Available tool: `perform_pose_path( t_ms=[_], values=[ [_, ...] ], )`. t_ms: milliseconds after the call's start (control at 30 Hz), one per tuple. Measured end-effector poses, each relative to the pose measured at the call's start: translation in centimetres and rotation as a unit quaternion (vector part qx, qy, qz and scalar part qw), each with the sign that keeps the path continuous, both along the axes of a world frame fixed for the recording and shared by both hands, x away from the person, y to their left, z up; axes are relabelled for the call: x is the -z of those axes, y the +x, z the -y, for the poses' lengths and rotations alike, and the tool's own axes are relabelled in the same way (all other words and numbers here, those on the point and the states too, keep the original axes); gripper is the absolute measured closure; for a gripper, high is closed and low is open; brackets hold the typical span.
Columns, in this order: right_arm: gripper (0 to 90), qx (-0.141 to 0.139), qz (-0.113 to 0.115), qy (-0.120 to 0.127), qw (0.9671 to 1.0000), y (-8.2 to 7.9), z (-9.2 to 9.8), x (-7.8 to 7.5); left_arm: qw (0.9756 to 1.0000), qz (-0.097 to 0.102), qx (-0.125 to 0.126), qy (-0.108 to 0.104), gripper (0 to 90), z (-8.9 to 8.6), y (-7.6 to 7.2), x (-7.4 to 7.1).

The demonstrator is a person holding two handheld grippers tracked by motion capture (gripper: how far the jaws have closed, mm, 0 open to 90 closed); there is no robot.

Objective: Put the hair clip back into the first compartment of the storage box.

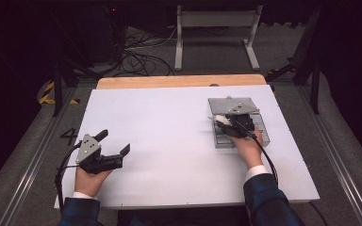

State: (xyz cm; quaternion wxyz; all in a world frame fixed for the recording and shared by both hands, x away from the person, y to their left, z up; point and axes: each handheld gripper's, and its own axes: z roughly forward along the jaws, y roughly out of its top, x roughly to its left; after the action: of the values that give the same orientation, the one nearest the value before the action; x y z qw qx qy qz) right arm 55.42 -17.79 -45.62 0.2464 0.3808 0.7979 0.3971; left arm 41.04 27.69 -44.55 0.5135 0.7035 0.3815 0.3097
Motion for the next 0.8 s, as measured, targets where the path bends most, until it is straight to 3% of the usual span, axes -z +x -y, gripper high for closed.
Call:
perform_pose_path(
  t_ms=[467,567,800],
  values=[
    [47.4,0.006,-0.011,0.013,0.9998,-0.2,0.4,-0.2,1.0000,0.000,0.000,0.000,5.0,0.1,0.0,0.0],
    [56.7,0.002,-0.007,0.020,0.9998,-0.5,0.6,-0.3,1.0000,0.000,-0.001,-0.001,5.0,0.0,0.0,0.0],
    [65.8,-0.004,-0.014,0.035,0.9993,-1.2,1.6,-0.6,1.0000,-0.002,0.002,0.001,5.0,0.2,0.0,0.0]
  ],
)
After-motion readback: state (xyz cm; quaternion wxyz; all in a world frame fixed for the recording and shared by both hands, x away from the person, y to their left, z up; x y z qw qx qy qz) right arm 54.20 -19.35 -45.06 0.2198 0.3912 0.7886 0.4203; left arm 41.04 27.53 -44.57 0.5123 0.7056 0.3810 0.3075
